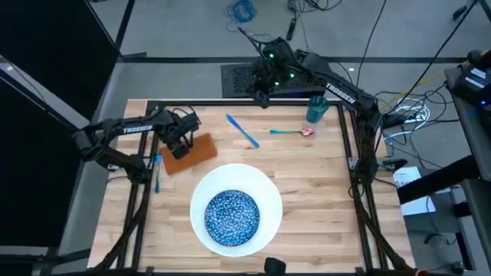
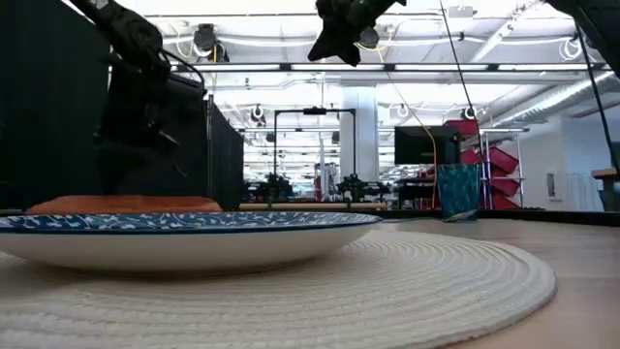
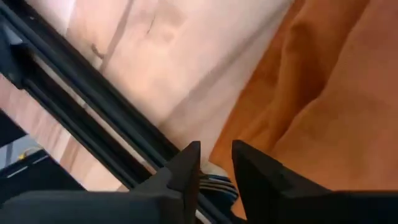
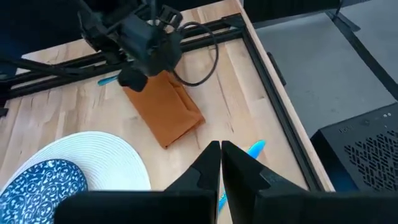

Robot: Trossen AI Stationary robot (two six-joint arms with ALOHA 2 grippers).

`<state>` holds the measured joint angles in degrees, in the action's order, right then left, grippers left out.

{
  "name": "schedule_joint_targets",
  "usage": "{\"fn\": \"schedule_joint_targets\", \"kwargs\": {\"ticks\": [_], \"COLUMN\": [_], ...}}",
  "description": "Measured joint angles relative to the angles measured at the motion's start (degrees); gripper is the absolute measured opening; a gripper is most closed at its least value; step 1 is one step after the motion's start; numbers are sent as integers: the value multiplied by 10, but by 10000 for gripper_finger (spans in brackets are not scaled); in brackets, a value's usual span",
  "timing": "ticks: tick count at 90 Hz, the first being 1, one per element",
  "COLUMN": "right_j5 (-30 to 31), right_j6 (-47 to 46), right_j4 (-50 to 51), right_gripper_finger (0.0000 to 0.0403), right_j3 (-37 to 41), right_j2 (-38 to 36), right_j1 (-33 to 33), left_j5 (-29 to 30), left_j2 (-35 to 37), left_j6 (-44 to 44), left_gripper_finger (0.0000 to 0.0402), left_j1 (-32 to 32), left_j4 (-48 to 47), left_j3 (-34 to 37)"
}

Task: Set table place
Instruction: Move the orange table napkin to the left of the white table mat

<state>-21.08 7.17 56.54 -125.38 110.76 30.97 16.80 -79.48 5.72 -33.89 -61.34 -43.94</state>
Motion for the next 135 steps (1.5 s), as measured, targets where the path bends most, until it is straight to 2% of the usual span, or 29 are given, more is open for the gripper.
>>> {"fn": "schedule_joint_targets", "kwargs": {"ticks": [24, 35, 55, 63, 80, 88, 94, 100, 108, 112, 121, 135], "right_j5": [0, 0, 0, 0, 0, 0, 0, 0, 0, 0, 0, 2], "right_j6": [8, 9, 13, 18, 23, 23, 23, 23, 20, 16, 7, 4], "right_j4": [0, 0, 0, 0, 4, 4, 4, 4, 3, 3, 4, 11], "right_gripper_finger": [0, 0, 0, 0, 0, 0, 0, 0, 0, 0, 0, 0], "right_j3": [0, 0, 0, 0, 0, 0, 0, 0, 0, 0, 0, 0], "right_j2": [-3, -8, -9, -9, -9, -9, -9, -9, -9, -9, -9, -9], "right_j1": [-11, -11, -11, -11, -11, -11, -11, -11, -11, -11, -13, -24], "left_j5": [-102, -145, -239, -255, -256, -239, -196, -130, -72, -83, -152, -156], "left_j2": [-47, -58, -58, -50, -10, 17, 31, 43, 52, 52, 32, -6], "left_j6": [1, 28, 81, 102, 135, 147, 148, 143, 120, 97, 36, -12], "left_gripper_finger": [21, 5, 0, 0, 0, 0, 0, 0, 0, 0, 0, 0], "left_j1": [33, 51, 105, 140, 194, 204, 206, 205, 202, 200, 201, 197], "left_j4": [11, 10, 2, 2, -18, -49, -93, -130, -119, -91, -10, 81], "left_j3": [0, 0, 0, -6, -62, -104, -138, -165, -175, -169, -134, -82]}}
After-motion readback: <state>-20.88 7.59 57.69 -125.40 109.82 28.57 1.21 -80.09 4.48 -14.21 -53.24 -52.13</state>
